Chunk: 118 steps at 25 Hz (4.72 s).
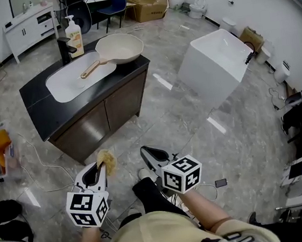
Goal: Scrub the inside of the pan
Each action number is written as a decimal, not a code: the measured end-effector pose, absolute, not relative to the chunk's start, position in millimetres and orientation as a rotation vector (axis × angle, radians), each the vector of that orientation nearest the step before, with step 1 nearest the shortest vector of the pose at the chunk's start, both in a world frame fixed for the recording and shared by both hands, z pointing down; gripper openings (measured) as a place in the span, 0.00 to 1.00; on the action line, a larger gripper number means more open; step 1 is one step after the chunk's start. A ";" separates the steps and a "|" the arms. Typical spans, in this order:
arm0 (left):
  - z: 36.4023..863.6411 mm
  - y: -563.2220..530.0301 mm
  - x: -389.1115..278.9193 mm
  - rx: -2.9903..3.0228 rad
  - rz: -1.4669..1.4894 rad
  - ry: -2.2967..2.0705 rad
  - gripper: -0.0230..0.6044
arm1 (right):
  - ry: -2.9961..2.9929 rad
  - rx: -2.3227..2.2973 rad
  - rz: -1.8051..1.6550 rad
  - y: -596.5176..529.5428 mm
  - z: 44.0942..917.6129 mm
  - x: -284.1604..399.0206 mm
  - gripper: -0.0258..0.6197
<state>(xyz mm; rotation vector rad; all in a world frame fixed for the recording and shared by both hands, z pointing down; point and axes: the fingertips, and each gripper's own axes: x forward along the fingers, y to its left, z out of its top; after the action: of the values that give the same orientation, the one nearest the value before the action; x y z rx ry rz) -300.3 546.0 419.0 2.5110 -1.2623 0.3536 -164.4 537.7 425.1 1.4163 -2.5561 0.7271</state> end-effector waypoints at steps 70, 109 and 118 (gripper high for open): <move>388.8 -168.7 -124.4 2.605 0.887 -1.543 0.10 | -2.382 1.675 0.801 -77.8 439.9 72.9 0.07; 529.6 -279.3 -67.3 2.226 1.217 -1.532 0.10 | -2.579 1.158 0.845 -185.6 463.5 85.9 0.07; 532.5 -263.6 -29.5 2.400 1.372 -1.338 0.10 | -2.576 1.196 0.816 -182.0 458.2 76.1 0.07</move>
<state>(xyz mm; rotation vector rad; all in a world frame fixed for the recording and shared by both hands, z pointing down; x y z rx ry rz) -29.5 -263.6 532.5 2.3996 -1.3378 1.3718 76.1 -182.0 458.2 1.1958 -2.5763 0.8157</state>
